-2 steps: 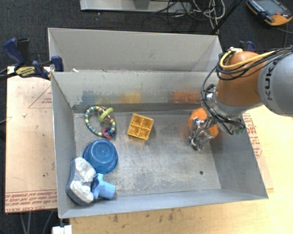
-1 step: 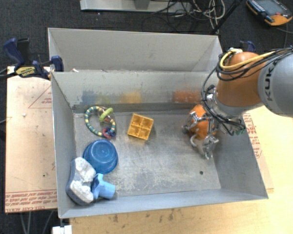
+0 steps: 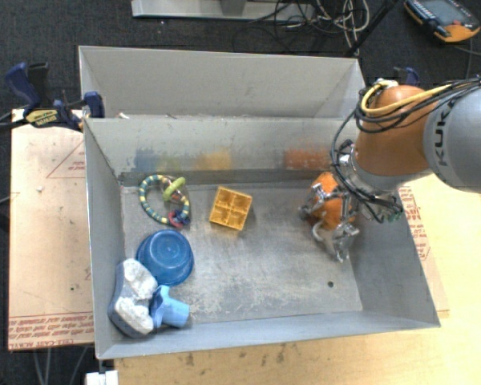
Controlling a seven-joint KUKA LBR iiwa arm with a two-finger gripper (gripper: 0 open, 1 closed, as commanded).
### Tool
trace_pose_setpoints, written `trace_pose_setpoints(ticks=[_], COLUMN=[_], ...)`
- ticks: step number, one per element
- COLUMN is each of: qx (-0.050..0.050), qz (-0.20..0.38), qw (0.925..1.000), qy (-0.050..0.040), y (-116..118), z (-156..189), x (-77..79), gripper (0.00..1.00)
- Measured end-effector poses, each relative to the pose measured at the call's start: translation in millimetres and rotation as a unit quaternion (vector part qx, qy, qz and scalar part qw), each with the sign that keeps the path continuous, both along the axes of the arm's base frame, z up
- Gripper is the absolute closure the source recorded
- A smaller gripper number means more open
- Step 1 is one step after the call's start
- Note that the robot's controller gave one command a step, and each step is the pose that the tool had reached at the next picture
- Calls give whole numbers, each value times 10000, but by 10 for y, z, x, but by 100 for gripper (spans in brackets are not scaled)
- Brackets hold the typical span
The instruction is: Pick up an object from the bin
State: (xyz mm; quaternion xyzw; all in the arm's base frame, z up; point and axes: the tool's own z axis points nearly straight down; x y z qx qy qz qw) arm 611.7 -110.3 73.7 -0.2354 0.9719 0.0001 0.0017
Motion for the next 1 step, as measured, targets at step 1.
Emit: trace_pose_setpoints(ticks=[1], qx=[17], qz=[214], qw=[9998], qy=[-3], y=[-183], z=[417], x=[463], gripper=[100])
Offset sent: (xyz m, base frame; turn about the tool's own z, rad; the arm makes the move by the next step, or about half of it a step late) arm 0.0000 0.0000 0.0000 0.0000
